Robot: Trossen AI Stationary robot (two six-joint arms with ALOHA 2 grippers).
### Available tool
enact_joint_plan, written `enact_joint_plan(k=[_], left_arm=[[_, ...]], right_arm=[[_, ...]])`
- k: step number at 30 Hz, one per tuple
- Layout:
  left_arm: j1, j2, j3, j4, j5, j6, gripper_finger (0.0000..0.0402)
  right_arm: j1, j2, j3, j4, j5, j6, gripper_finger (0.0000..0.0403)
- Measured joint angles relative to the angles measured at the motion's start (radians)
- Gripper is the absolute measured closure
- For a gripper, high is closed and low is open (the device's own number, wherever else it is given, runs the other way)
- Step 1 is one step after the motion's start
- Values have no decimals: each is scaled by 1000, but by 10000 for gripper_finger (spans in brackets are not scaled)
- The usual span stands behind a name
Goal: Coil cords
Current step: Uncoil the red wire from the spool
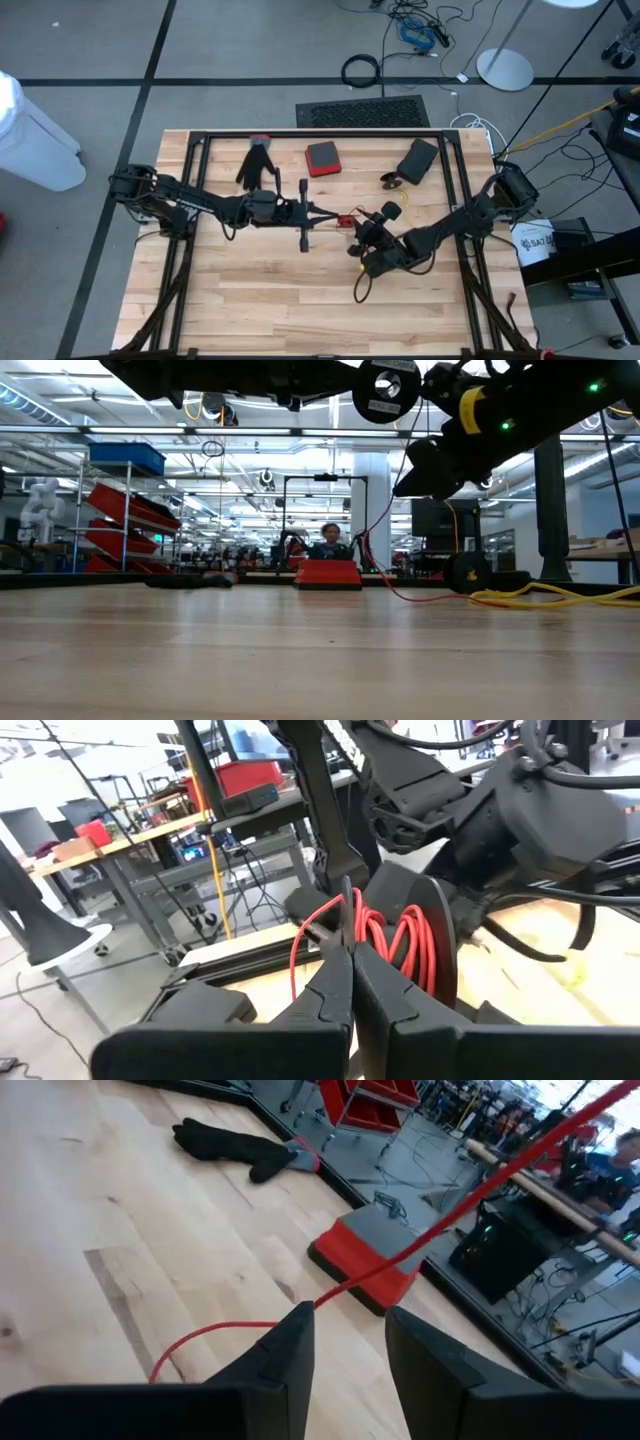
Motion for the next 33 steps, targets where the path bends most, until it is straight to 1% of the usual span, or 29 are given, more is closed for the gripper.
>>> enact_joint_plan(k=[4, 10, 13, 15, 17, 21, 22, 24, 26, 30, 33], left_arm=[[2, 0, 0, 0, -6, -2, 402], [2, 0, 0, 0, -11, -4, 402], [2, 0, 0, -7, -7, -4, 402], [0, 0, 0, -8, 13, -7, 402], [-3, 1, 0, -8, 17, -7, 402], [0, 1, 0, -11, 13, -6, 402], [0, 1, 0, -13, 10, -6, 402], [0, 1, 0, -14, 10, -6, 402], [-2, 1, 0, -14, 10, -6, 402], [0, 1, 0, -15, 7, -6, 402], [0, 1, 0, -18, 6, -6, 402]], right_arm=[[-23, 0, -1, 64, -60, -37, 304], [-45, 0, -8, 95, -54, -72, 304], [-62, -2, -60, 153, -54, -73, 303], [-73, -5, -111, 260, -64, -84, 305], [-81, -8, -170, 411, -89, -118, 311], [-78, -6, -292, 785, -208, -260, 332], [-78, -6, -315, 865, -217, -288, 337], [-79, -6, -355, 968, -213, -332, 346], [-81, -6, -379, 1020, -212, -351, 358], [-78, -6, -382, 1031, -213, -381, 396], [-71, -6, -370, 1033, -209, -408, 400]])
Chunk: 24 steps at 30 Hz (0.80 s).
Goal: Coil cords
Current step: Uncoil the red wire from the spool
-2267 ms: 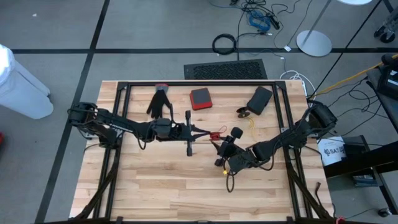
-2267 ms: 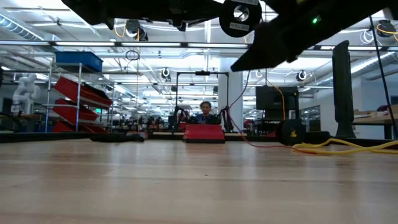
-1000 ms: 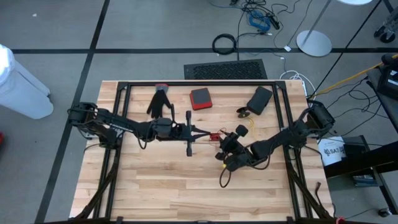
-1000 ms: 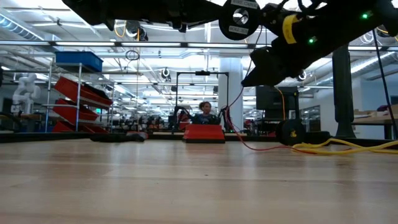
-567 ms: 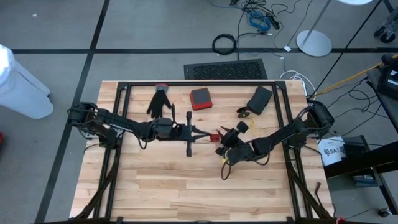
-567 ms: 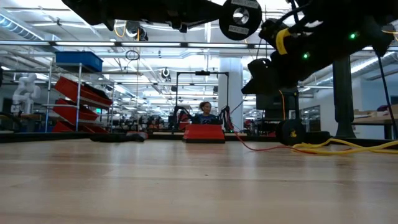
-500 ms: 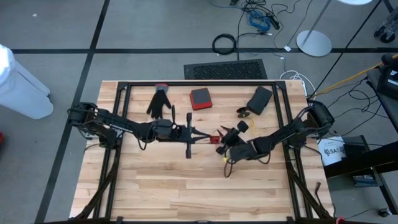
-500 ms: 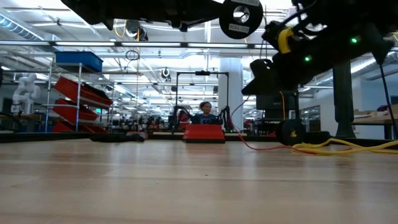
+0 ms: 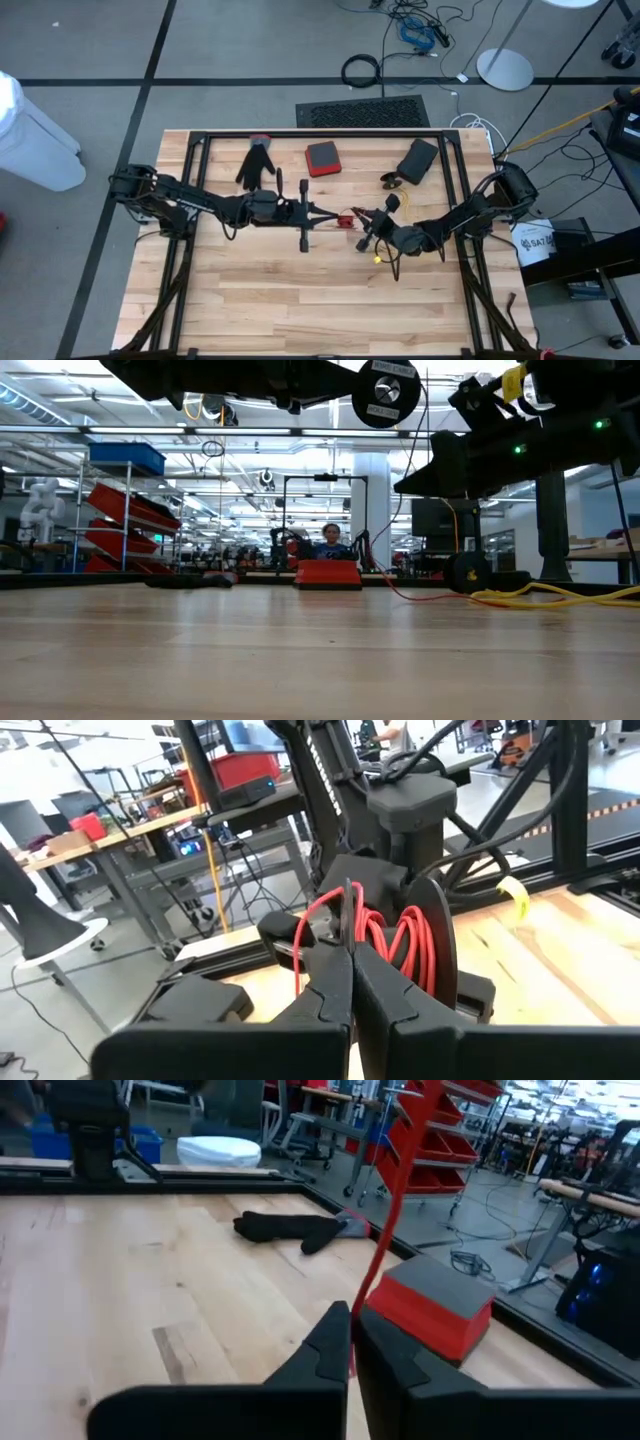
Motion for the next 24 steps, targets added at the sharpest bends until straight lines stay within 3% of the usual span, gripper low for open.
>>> enact_joint_plan(k=[6, 15, 24], left_arm=[[0, 0, 0, -44, -29, 1, 402], [9, -3, 1, -91, -205, 31, 402], [58, 0, 0, -99, -338, 71, 401]], right_arm=[[45, -57, 21, -3, 65, -93, 402], [141, -127, 117, -33, 120, -253, 403], [193, -110, 269, -287, -49, -211, 403]])
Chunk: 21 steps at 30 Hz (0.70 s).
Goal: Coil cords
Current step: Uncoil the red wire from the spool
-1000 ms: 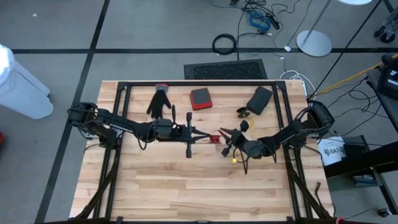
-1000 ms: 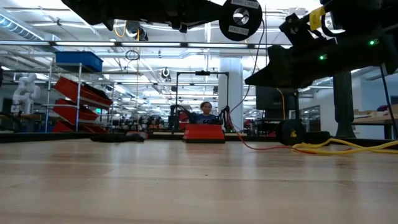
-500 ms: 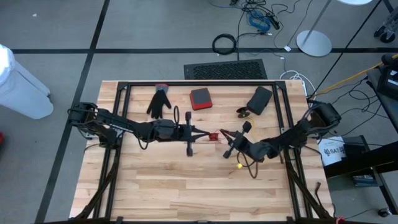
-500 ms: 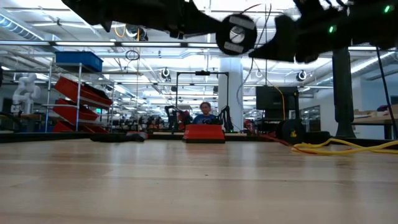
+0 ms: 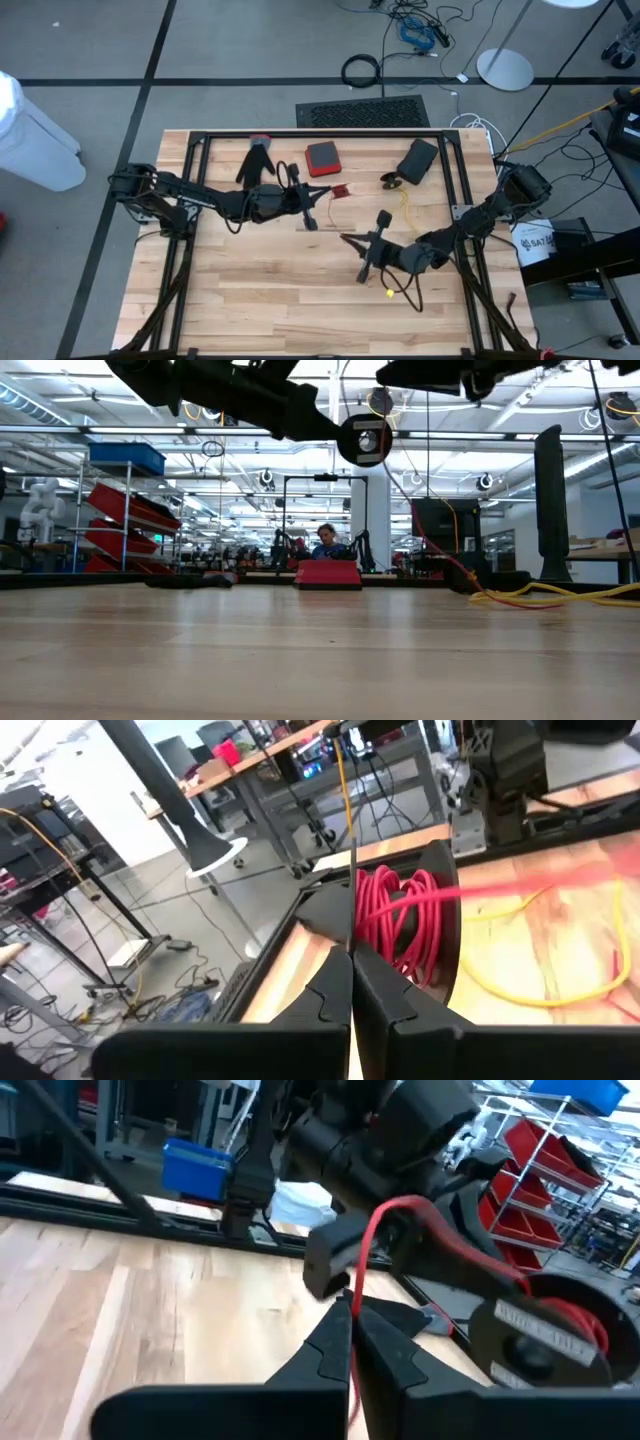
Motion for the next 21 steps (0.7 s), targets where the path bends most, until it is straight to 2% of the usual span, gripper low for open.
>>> enact_joint_plan(k=[9, 16, 21], left_arm=[[17, 0, 0, 37, -2, -19, 401], [17, 0, 0, 66, -3, -19, 401], [17, 0, 0, 79, -3, -19, 401]], right_arm=[[-7, 11, 29, -98, 7, 75, 403], [-58, 56, 29, -196, -85, 197, 403], [-88, 101, 29, -307, -89, 311, 403]])
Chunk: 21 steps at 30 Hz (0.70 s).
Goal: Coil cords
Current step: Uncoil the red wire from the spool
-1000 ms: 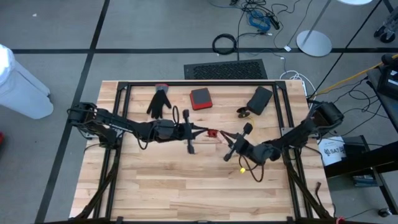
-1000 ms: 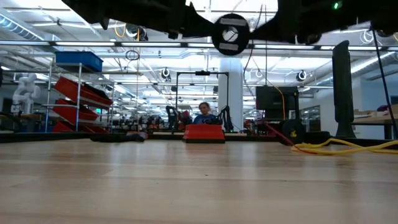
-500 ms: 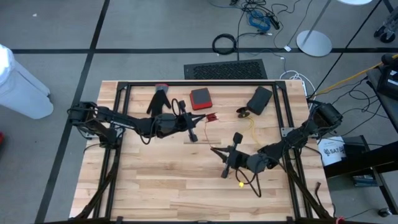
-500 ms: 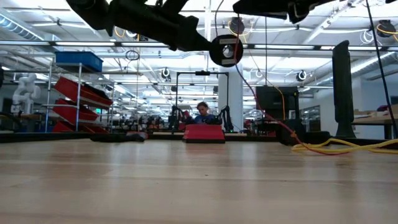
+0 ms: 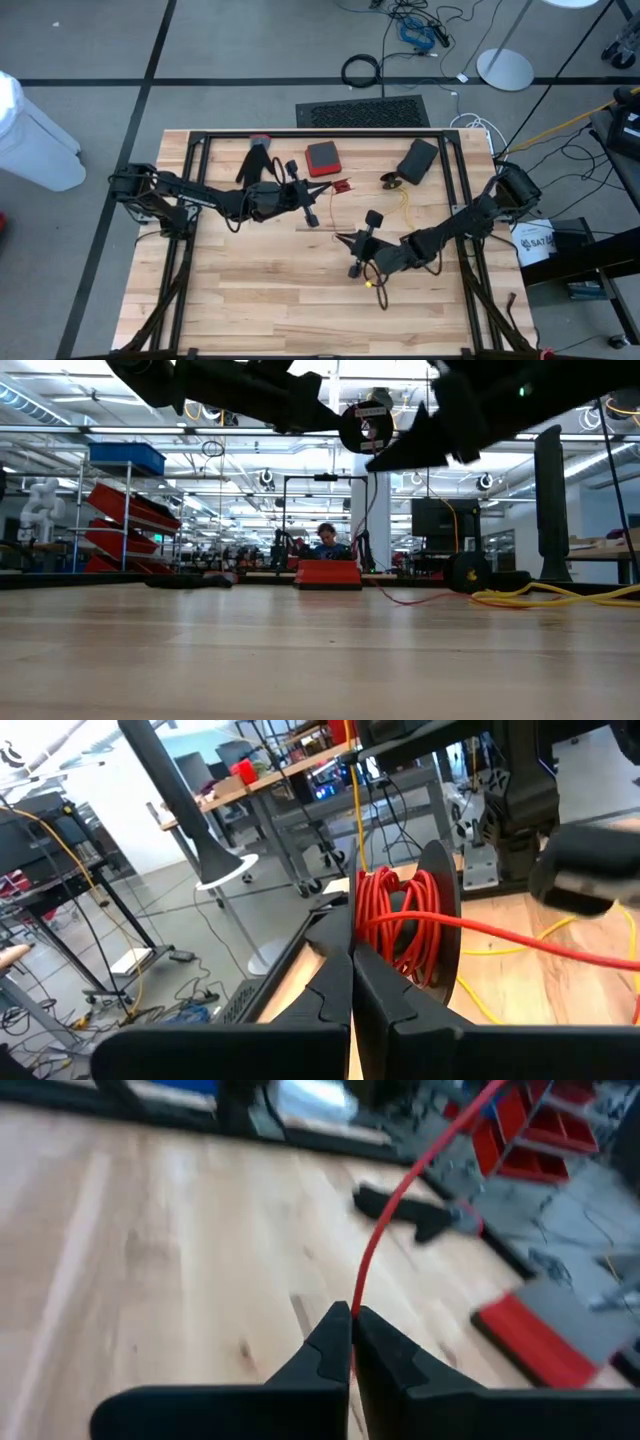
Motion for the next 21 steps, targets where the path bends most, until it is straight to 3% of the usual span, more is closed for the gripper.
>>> enact_joint_plan(k=[5, 10, 21], left_arm=[[0, 0, 0, 0, -1, 4, 401], [-4, 0, 0, -8, -1, 34, 401], [-3, 0, 0, -98, -1, 59, 401]], right_arm=[[-27, 10, 0, -120, 17, 108, 403], [-19, 10, -1, -141, 124, 128, 391], [47, -60, -1, -125, 216, 12, 264]])
